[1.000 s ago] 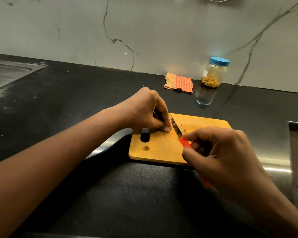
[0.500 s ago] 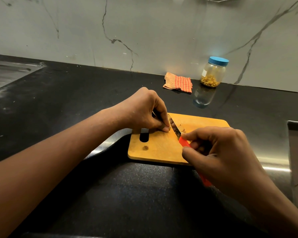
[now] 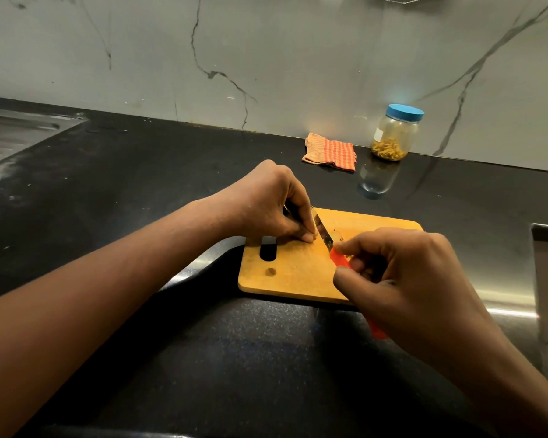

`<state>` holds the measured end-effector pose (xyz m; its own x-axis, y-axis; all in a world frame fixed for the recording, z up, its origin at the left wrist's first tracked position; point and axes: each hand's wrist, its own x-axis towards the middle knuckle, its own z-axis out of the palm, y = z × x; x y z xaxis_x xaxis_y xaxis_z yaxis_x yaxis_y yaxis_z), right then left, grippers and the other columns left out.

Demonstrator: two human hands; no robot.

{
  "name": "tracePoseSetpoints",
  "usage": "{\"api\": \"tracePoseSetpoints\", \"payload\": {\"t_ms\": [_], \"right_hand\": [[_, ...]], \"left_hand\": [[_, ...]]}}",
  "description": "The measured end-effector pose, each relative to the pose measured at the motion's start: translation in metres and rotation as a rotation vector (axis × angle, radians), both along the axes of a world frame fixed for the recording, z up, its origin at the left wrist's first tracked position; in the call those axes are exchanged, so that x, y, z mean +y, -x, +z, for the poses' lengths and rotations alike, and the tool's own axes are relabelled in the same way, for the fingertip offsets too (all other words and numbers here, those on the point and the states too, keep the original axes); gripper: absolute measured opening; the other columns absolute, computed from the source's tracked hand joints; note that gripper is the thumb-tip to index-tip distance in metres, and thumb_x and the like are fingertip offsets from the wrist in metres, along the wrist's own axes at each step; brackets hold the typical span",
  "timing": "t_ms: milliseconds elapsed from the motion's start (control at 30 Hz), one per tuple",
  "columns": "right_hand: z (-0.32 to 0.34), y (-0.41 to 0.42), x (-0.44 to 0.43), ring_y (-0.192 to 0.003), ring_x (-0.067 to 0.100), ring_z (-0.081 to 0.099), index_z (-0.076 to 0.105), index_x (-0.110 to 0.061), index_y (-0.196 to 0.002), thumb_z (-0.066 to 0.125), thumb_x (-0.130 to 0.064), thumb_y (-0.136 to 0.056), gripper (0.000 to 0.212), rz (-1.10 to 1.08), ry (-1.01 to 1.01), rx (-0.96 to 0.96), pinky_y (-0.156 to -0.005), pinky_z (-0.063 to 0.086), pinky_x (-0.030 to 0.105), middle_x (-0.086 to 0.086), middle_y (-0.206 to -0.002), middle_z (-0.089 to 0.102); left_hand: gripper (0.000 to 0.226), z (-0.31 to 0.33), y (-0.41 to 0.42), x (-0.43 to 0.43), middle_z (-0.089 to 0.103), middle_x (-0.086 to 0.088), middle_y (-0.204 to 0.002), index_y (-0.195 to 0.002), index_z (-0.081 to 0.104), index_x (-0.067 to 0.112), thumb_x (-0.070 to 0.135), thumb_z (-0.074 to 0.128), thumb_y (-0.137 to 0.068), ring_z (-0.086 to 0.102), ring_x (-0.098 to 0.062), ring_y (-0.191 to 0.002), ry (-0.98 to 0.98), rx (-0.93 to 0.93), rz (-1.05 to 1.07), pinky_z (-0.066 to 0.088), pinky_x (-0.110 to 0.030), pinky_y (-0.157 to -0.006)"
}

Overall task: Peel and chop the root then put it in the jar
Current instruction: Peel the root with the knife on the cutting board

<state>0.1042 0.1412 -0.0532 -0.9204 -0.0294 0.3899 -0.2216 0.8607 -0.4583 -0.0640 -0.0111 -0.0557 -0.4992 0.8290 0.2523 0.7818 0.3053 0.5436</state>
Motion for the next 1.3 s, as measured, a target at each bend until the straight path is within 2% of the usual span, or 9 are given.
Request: {"api": "tracePoseSetpoints", "payload": {"t_ms": [200,433,833,933,1100,1300], "right_hand": [[-0.005,0.001,-0.001,-0.076,0.000,0.058,0.074,-0.020,-0.101,0.070,-0.028,-0.076,0.027,0.000,0.005,-0.036,-0.061,0.044,0.007,-0.013,-0.069,0.062],[-0.002,-0.001,0.002,-0.070,0.004,0.060,0.073,-0.022,-0.098,0.066,-0.033,-0.073,0.028,-0.007,0.025,-0.004,-0.064,0.051,0.018,-0.012,-0.068,0.063],[-0.003,-0.001,0.000,-0.070,0.005,0.060,0.075,-0.019,-0.098,0.070,-0.028,-0.074,0.026,0.002,0.018,-0.012,-0.057,0.046,0.010,-0.011,-0.068,0.063],[-0.001,-0.001,-0.001,-0.071,0.003,0.058,0.074,-0.020,-0.099,0.066,-0.032,-0.074,0.029,0.006,0.013,-0.033,-0.059,0.046,0.011,-0.013,-0.068,0.061],[0.004,0.005,-0.006,-0.062,0.007,0.057,0.073,-0.019,-0.100,0.067,-0.026,-0.078,0.024,-0.003,-0.041,-0.035,-0.057,0.049,0.019,-0.010,-0.067,0.061],[0.004,0.010,-0.010,-0.064,0.006,0.055,0.071,-0.018,-0.106,0.066,-0.027,-0.082,0.027,-0.014,-0.045,-0.049,-0.054,0.042,0.014,-0.012,-0.071,0.059]], "left_hand": [[0.009,0.001,-0.002,0.000,0.075,0.006,-0.088,-0.085,0.079,0.015,0.016,0.081,-0.076,0.070,-0.005,-0.086,0.004,-0.006,-0.005,0.058,-0.026,-0.083],[0.009,0.001,-0.001,0.000,0.074,0.007,-0.089,-0.085,0.079,0.017,0.017,0.082,-0.076,0.070,-0.004,-0.088,0.003,-0.002,0.002,0.058,-0.027,-0.083],[0.009,-0.001,0.000,0.000,0.075,0.006,-0.090,-0.085,0.079,0.016,0.017,0.082,-0.076,0.070,-0.004,-0.089,-0.006,-0.001,0.004,0.058,-0.028,-0.083],[0.010,0.000,-0.001,0.000,0.075,0.006,-0.090,-0.085,0.079,0.014,0.016,0.081,-0.076,0.070,-0.004,-0.089,-0.001,-0.002,0.003,0.058,-0.028,-0.083],[0.010,0.001,-0.002,-0.001,0.075,0.006,-0.089,-0.086,0.079,0.013,0.014,0.081,-0.076,0.070,-0.004,-0.087,-0.006,-0.004,0.004,0.058,-0.025,-0.083],[0.008,0.000,-0.004,0.000,0.074,0.008,-0.086,-0.083,0.079,0.016,0.015,0.081,-0.076,0.070,-0.002,-0.085,-0.016,0.026,-0.005,0.057,-0.020,-0.080]]}}
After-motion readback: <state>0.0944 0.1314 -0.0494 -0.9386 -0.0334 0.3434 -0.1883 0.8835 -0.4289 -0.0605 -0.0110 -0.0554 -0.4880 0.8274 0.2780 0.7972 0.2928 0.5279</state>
